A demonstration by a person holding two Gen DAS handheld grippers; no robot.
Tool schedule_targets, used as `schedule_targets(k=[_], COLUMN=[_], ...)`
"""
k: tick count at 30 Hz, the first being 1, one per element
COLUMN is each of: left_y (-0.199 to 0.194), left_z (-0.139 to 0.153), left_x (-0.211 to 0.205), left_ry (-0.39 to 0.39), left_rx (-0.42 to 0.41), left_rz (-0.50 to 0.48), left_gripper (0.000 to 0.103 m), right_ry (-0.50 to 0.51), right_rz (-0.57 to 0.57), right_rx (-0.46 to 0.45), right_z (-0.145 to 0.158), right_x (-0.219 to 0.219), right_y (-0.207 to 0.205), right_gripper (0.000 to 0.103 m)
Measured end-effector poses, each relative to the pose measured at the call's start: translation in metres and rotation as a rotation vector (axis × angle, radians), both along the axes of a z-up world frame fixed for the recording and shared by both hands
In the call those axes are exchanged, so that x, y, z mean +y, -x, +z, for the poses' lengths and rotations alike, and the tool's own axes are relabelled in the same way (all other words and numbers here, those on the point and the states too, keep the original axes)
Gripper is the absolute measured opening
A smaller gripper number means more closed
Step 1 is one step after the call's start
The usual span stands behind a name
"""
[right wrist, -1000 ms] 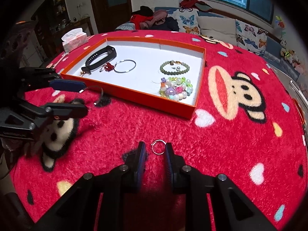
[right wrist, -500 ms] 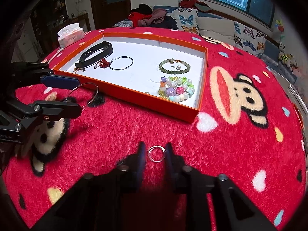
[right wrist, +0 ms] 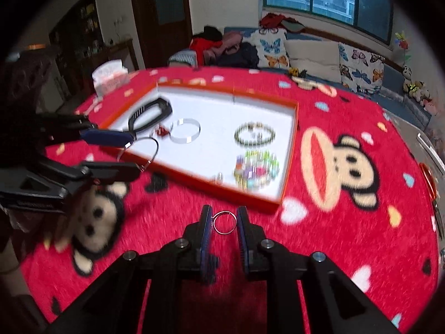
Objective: Organize jewelry
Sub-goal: 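Release the hoop into the tray with left while right drops the ring there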
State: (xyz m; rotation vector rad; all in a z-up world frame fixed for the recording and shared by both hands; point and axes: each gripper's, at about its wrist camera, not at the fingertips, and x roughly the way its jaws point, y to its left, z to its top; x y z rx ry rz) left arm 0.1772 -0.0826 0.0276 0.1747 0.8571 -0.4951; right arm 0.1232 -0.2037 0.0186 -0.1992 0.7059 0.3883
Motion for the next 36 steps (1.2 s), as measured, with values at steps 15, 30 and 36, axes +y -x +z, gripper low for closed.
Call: schedule_targets(k=[15, 30, 36], left_y=[-0.062, -0.063, -0.059], left_z=[-0.030, -0.036, -0.029], left_x=[0.012, 0.012, 0.018], left_ry=[-0.025, -0.039, -0.028], left_rx=[0.073, 0.076, 0.075], left_rz=[0.080, 0.093, 0.120], left_gripper=[0.052, 0.053, 0.058], right_ry=[-0.044, -0.022, -0.024], right_rz=[-0.010, -0.025, -0.028], right_rx=[0.053, 0.068, 0.054], right_z=[-0.011, -0.018, -0.014], right_x=[0.009, 0.009, 0.009], right_y=[-0.047, -0.050, -0.046], right_gripper=[0.020, 0.021, 0.028])
